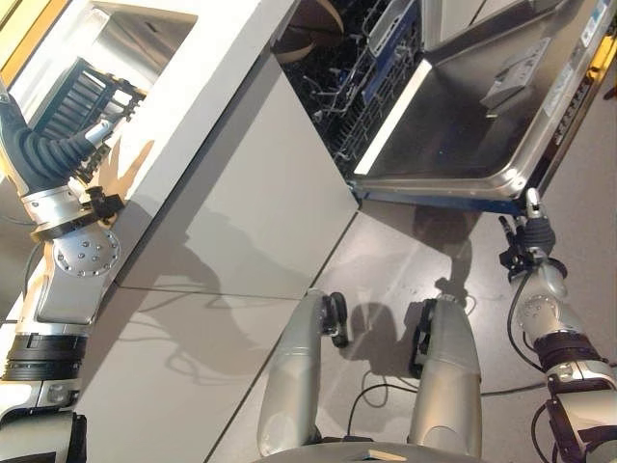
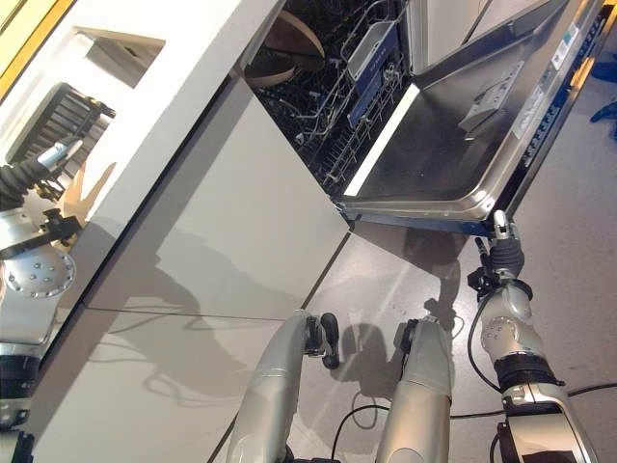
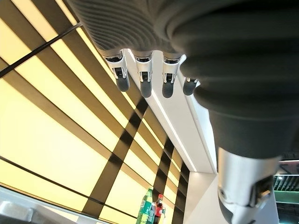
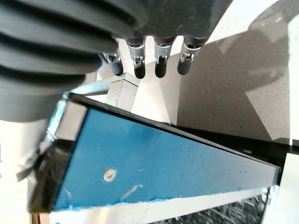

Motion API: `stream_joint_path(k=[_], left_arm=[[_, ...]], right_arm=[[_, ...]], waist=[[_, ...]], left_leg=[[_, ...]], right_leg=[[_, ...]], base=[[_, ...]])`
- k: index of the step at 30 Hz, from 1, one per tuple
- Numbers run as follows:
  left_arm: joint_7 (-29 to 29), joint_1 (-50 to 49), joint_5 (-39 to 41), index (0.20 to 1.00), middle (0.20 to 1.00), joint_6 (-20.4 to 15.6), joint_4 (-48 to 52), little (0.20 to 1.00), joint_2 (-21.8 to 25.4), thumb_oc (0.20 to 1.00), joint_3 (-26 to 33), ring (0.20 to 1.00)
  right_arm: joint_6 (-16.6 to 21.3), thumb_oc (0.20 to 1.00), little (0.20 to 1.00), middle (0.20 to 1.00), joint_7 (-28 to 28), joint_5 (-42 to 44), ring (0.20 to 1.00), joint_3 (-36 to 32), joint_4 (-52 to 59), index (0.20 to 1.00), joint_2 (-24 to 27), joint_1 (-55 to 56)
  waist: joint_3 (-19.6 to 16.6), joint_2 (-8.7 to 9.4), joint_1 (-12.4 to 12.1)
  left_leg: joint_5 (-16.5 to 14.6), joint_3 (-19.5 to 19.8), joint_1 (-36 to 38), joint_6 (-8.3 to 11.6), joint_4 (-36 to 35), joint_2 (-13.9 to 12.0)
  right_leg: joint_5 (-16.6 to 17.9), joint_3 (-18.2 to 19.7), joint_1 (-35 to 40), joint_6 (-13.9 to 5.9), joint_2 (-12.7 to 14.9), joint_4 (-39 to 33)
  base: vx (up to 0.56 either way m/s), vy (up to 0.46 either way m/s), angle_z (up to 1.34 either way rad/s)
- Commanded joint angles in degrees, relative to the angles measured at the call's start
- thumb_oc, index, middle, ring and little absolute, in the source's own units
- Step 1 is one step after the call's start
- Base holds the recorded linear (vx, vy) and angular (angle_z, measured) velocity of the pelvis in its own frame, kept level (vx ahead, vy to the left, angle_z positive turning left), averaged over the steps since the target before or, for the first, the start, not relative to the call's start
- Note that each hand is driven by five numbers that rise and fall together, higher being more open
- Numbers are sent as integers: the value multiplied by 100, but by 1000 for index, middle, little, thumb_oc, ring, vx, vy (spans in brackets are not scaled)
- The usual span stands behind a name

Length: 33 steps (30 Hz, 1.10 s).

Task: Pick up plates and place into dishwasher.

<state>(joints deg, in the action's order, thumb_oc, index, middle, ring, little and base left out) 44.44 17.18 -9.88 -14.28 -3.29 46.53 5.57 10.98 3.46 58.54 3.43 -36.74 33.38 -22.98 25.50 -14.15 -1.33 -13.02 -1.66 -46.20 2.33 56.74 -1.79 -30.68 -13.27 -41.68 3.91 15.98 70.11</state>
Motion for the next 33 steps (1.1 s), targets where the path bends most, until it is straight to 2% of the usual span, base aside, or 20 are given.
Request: stream_joint_path(k=[1,2,3,6,9,14,16,23,28,33], left_arm=[[-273,-19,-26,1000,1000,168,-358,1000,-175,1000,-692,1000],[-306,-21,27,1000,1000,181,-339,1000,-129,1000,-609,1000],[-309,-33,28,1000,1000,184,-334,1000,-126,1000,-610,1000],[-348,-90,31,1000,1000,173,-327,1000,-121,1000,-514,1000],[-428,-260,-77,1000,1000,141,-299,1000,-165,1000,-425,1000],[-556,-469,-45,1000,1000,52,-214,1000,-240,1000,-316,1000],[-598,-508,-42,1000,1000,25,-223,1000,-264,1000,-255,1000],[-863,-785,-26,1000,1000,-153,-223,1000,-392,1000,39,1000],[-952,-951,-20,1000,1000,-254,-188,1000,-473,1000,178,1000],[-1033,-1035,32,1000,1000,-369,-167,1000,-612,1000,232,1000]], right_arm=[[237,1000,1000,1000,-1182,-774,1000,856,1672,1000,-652,-1482],[298,1000,1000,1000,-1189,-762,1000,797,1776,1000,-634,-1455],[299,1000,1000,1000,-1188,-764,1000,797,1778,1000,-639,-1444],[450,1000,1000,1000,-1272,-761,1000,697,1903,1000,-682,-1307],[509,1000,1000,1000,-1268,-868,1000,577,2154,1000,-786,-1022],[536,1000,1000,1000,-1332,-1035,1000,429,2485,1000,-815,-681],[549,1000,1000,1000,-1318,-1029,1000,379,2590,1000,-813,-640],[333,1000,1000,1000,-1119,-1217,1000,309,2809,1000,-846,-544],[202,1000,1000,1000,-1092,-1359,1000,348,2872,1000,-832,-523],[5,1000,1000,1000,-1130,-1492,1000,281,3171,1000,-812,-418]], waist=[[429,358,-490],[429,449,-541],[429,445,-532],[368,601,-603],[106,871,-738],[-286,1134,-915],[-507,1261,-1023],[-1150,1517,-1286],[-1464,1660,-1333],[-1711,1782,-1282]], left_leg=[[137,-422,424,-178,-658,220],[84,-397,611,-202,-722,248],[88,-386,634,-201,-739,250],[-6,-326,929,-230,-830,292],[-112,-187,1328,-262,-1050,348],[-76,-5,1861,-284,-1674,404],[5,87,2126,-288,-2057,411],[404,377,2927,-281,-3244,425],[711,469,3465,-224,-4011,357],[897,494,3765,-176,-4470,299]], right_leg=[[617,649,577,-257,-42,-448],[654,596,836,-251,-5,-611],[660,581,868,-251,-6,-635],[737,474,1282,-257,42,-862],[842,323,1890,-293,39,-1348],[1144,48,2720,-391,3,-2227],[1300,-87,3106,-440,-50,-2697],[1701,-416,4019,-555,-271,-3976],[1864,-541,4405,-609,-471,-4652],[2069,-572,4565,-652,-583,-5099]], base=[[76,-35,-9],[59,-23,-10],[88,-38,-8],[120,-50,12],[222,-59,22],[167,-49,29],[137,-87,55],[89,-34,44],[-13,-27,20],[-82,-30,-5]])
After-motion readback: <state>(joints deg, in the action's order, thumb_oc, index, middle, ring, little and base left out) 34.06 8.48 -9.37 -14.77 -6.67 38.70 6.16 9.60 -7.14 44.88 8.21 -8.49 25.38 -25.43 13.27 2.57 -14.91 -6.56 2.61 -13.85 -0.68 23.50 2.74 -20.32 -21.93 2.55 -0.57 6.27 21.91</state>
